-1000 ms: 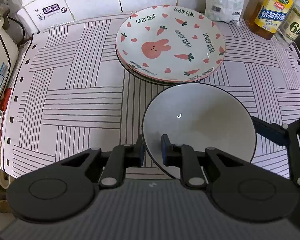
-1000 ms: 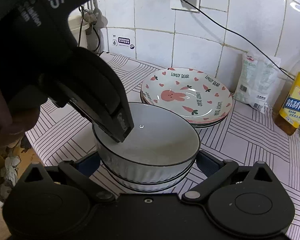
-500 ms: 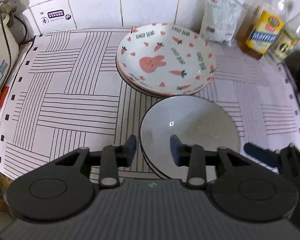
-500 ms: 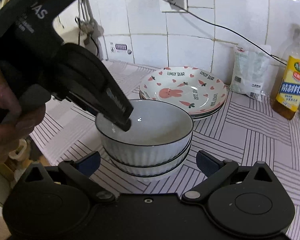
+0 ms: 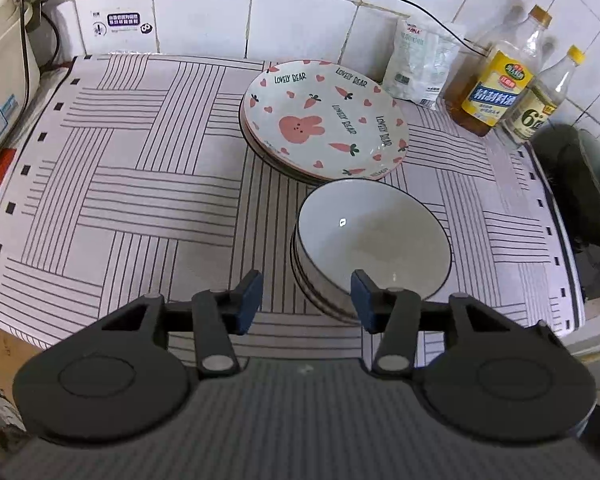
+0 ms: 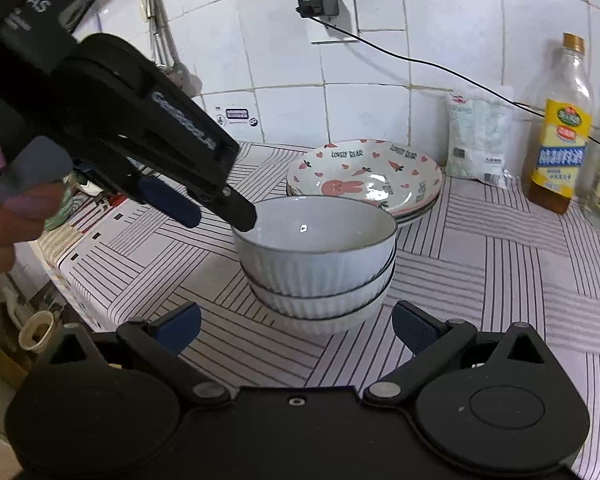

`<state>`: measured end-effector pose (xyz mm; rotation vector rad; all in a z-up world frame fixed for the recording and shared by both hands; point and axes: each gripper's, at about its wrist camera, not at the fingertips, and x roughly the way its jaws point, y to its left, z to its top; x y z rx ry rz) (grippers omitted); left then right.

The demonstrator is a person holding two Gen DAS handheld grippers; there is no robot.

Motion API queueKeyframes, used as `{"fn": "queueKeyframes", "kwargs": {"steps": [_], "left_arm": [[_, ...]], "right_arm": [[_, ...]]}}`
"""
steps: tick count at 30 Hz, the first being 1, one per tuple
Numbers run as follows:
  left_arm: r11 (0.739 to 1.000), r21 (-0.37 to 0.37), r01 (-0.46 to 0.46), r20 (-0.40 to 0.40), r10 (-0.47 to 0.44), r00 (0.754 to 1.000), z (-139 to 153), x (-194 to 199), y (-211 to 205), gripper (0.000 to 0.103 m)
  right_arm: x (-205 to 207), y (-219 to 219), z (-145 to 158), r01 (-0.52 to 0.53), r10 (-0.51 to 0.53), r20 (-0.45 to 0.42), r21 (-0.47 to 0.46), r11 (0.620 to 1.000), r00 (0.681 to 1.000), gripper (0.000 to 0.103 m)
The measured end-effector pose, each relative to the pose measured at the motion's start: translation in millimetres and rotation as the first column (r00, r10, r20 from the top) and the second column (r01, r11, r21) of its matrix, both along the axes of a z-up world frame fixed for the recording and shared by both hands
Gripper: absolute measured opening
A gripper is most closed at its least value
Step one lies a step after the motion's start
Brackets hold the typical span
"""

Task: Organize plates and bowls
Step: 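Grasp the stack of three white bowls with both grippers and lift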

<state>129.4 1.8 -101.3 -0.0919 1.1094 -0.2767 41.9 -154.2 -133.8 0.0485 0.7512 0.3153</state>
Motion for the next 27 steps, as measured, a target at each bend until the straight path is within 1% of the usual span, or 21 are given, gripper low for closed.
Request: {"fn": "queueKeyframes", "kwargs": {"steps": [3,7,11,13,14,15,19,21,27], "left_arm": [[1.000,-0.012,-0.022,-0.013,0.022,1.000,-0.7,-3.9,11.0,0.050],[0.999,-0.044,-0.031,-0.007,0.030,1.000,3.9,-6.5,21.7,0.057],[0.997,-0.065,-0.033,-0.032,0.031,0.999,-4.1,0.9,23.4,0.057],[0.995,-0.092,-0.039,-0.042,0.035,0.998,-11.4,6.5,23.4,0.057],[0.993,-0.106,-0.044,-0.047,0.039,0.998,-16.8,10.0,23.3,0.060],[0.992,-0.118,-0.054,-0.053,0.048,0.997,-21.8,13.8,23.6,0.060],[0.982,-0.169,-0.089,-0.137,0.066,0.988,-47.8,29.6,24.6,0.060],[0.978,-0.188,-0.089,-0.156,0.059,0.986,-58.6,34.0,23.3,0.060],[0.975,-0.211,-0.071,-0.180,0.033,0.983,-83.3,47.3,14.8,0.056]], "right_arm": [[-6.7,4.1,-3.1,0.027,-0.027,0.003,0.004,1.000,1.000,0.103],[-12.3,9.2,-11.0,0.052,-0.052,0.023,-0.024,0.998,0.998,0.103],[-10.0,10.0,-23.4,0.073,-0.071,0.032,-0.042,0.996,0.997,0.103],[-5.7,8.6,-31.9,0.082,-0.081,0.033,-0.040,0.996,0.996,0.103],[-3.5,7.7,-36.7,0.087,-0.086,0.032,-0.034,0.996,0.996,0.103],[-0.9,6.1,-42.0,0.093,-0.092,0.034,-0.024,0.995,0.995,0.103],[13.4,2.4,-70.5,0.133,-0.133,0.025,0.006,0.991,0.991,0.103],[20.6,1.9,-80.9,0.145,-0.146,0.017,0.014,0.989,0.989,0.103],[34.4,-0.2,-86.5,0.128,-0.131,0.070,0.046,0.991,0.989,0.103]]}}
